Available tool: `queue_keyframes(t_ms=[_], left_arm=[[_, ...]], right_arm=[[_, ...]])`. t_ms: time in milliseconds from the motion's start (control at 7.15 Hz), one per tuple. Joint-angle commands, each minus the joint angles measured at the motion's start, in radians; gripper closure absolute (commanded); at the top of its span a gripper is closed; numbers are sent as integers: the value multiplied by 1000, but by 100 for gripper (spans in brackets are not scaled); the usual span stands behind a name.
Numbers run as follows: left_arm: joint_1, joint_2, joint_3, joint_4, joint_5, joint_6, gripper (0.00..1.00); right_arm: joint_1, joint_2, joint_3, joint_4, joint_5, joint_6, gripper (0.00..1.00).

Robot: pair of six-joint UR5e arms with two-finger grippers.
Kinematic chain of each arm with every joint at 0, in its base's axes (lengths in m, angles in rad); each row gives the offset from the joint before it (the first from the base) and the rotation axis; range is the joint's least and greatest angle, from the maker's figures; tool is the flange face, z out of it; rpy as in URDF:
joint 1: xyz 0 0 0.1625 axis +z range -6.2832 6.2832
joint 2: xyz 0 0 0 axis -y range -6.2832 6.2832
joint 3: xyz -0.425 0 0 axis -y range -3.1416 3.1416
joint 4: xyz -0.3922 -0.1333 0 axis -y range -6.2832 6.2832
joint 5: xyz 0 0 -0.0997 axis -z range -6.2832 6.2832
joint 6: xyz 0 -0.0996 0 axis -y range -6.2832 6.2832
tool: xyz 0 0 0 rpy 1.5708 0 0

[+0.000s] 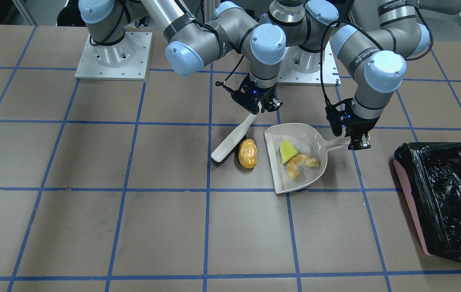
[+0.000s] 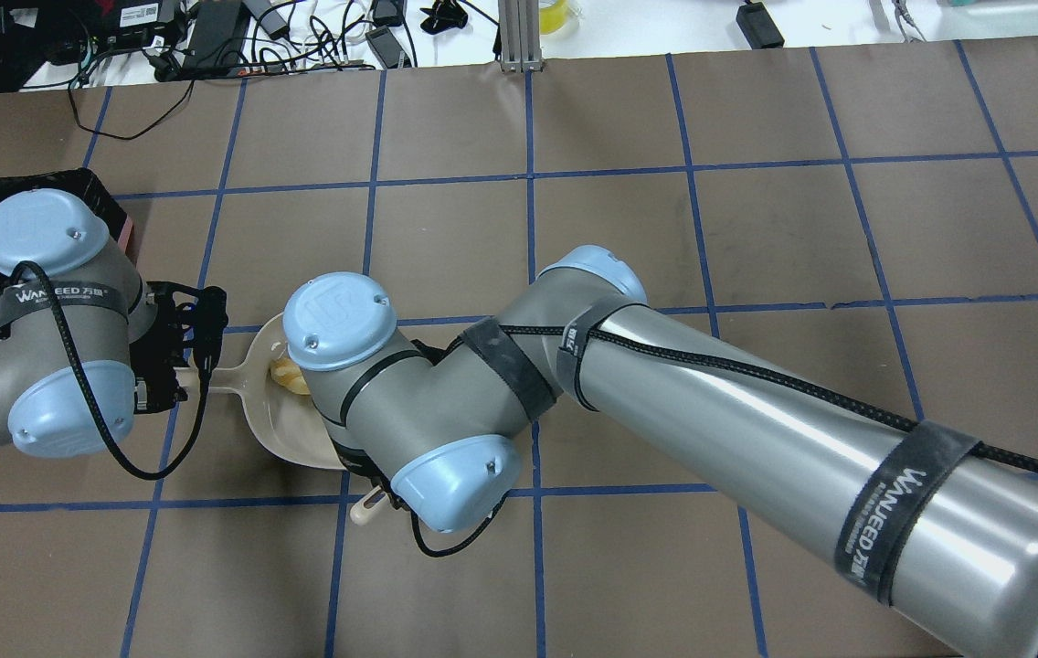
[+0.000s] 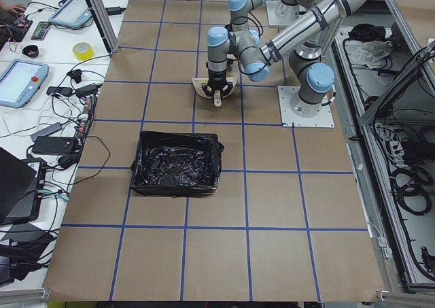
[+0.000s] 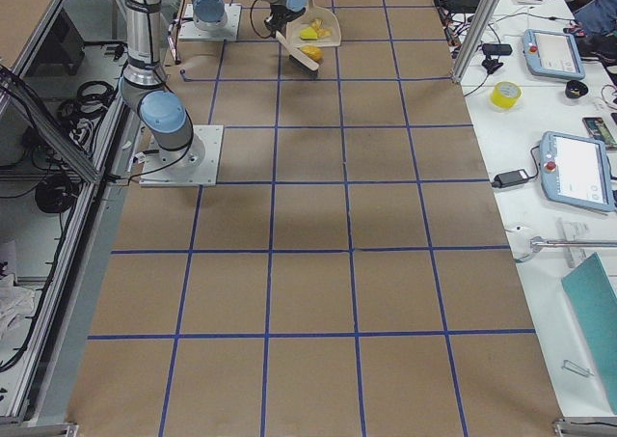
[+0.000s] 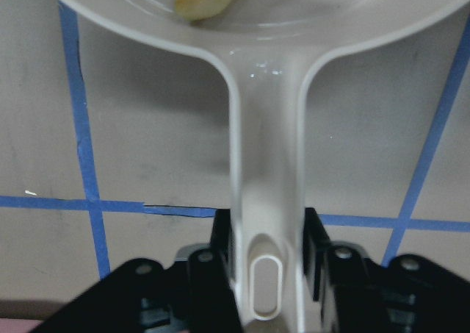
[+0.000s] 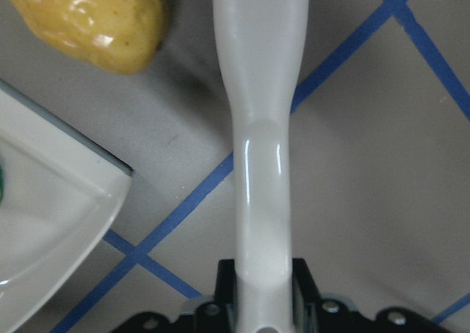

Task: Sweep and dump trash into bin
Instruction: 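Sweep the potato into the dustpan held by the left gripper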

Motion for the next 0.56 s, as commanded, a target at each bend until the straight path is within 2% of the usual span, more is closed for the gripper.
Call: queue_keyframes(t_ms=[0,140,420], left_arm=[[-1,7,-5,1,-1,-10,100],[-3,11,-4,1,0,-10,100],[-1,11,13,1,0,-8,100]], right_arm=[[0,12,-9,-22,29,-280,100],[0,9,-30,-16,30,-452,100],[0,27,-66,-21,30,-667,100]])
